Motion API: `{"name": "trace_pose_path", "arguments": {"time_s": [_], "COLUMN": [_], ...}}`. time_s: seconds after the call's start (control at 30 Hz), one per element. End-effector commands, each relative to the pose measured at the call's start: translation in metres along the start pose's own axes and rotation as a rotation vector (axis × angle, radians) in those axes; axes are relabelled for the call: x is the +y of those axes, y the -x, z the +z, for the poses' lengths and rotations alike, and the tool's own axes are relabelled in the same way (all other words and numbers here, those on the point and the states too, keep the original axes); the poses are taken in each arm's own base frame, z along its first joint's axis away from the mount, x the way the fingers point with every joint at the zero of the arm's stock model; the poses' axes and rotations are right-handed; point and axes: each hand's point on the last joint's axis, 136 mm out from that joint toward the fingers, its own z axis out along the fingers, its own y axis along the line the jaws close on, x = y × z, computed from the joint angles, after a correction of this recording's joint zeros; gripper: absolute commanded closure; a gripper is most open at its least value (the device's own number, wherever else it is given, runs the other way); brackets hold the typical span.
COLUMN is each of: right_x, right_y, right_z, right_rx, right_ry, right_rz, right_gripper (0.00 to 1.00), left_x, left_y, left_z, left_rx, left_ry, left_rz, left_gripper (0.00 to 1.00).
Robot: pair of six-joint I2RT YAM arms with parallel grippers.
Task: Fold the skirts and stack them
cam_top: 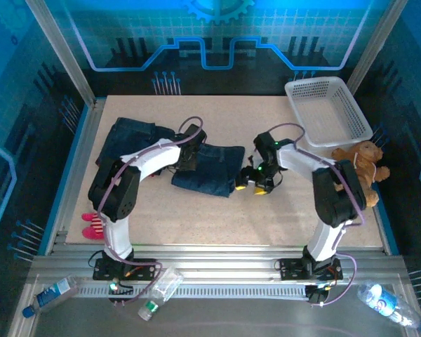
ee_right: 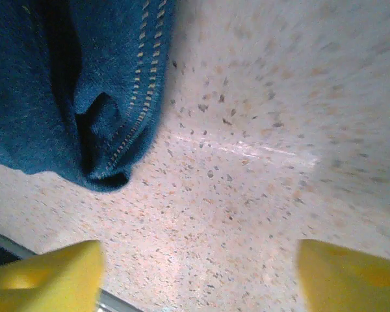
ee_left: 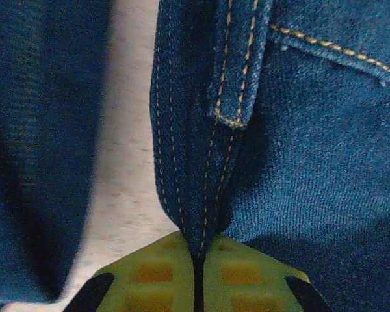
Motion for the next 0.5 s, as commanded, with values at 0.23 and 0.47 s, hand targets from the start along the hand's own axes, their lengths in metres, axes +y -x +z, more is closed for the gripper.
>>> {"name": "trace_pose_path", "arguments": {"time_s": [0.23,0.47], "right_x": [-0.033,-0.033], "right_y": [0.043,0.050], "right_z": [-0.090,-0.102], "right_rx": [-0.373,-0.427], "right_ry": [-0.079,-0.057], "right_rz": [0.178,0.190], "right_gripper": [0.00,0.00], "left_x": [0.067,0.082], "left_y": [0.050,0.070], "left_z": [-0.080,-0.104], "left_rx": [-0.115,-0.154], "left_ry": [0.278,0.359], "left_rz": [0.246,0.305], "left_gripper": [1.00,1.00]}}
